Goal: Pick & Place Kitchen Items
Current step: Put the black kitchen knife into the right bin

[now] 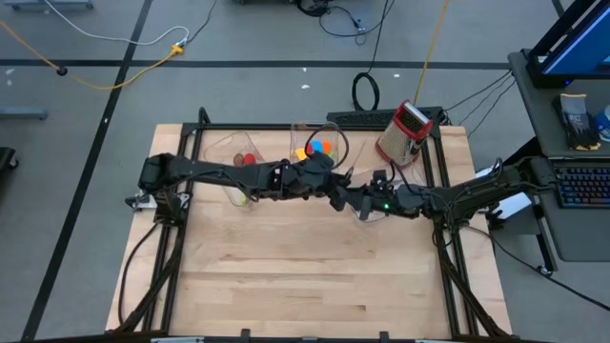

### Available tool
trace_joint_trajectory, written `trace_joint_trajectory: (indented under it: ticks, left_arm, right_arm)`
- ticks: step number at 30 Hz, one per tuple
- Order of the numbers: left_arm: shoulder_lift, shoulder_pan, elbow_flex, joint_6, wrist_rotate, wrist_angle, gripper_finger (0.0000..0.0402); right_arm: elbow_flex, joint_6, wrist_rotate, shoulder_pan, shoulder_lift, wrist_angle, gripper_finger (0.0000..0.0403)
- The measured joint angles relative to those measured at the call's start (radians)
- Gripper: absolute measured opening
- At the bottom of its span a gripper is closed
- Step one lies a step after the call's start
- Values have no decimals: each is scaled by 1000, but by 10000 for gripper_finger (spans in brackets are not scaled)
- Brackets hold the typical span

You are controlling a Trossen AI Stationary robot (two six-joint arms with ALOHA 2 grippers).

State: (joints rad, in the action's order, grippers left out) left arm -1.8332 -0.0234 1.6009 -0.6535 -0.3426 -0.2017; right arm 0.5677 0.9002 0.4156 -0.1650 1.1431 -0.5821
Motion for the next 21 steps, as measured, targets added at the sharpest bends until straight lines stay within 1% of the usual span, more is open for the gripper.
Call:
trace_joint_trajectory:
  ticks: [2,3,8,9,10,14,16,18,19,21]
  left_arm:
    - [0,9,0,1,28,-2,62]
    - [-6,13,0,1,37,4,53]
    - [-10,18,-1,21,50,29,53]
    - [-10,17,-1,20,44,29,60]
    - [-11,16,-1,20,38,29,76]
    - [-15,18,0,9,40,60,164]
    - [-27,18,0,7,39,72,199]
    - [-37,18,0,15,69,91,222]
    - [-45,18,-2,15,88,95,228]
    - [-63,18,0,-4,91,122,232]
  right_arm:
    - [-1,1,8,0,0,4,77]
    - [-1,2,11,0,0,5,77]
    - [-3,4,19,0,-1,5,77]
    - [-3,3,17,0,-2,5,77]
    - [-3,2,13,0,-2,5,77]
    - [1,-13,-26,-1,-1,-6,77]
    - [1,-26,-27,-2,-1,-4,76]
    - [1,-26,-30,0,0,-3,76]
    - [1,-26,-31,0,0,-3,76]
    - [1,-26,-33,-1,0,2,76]
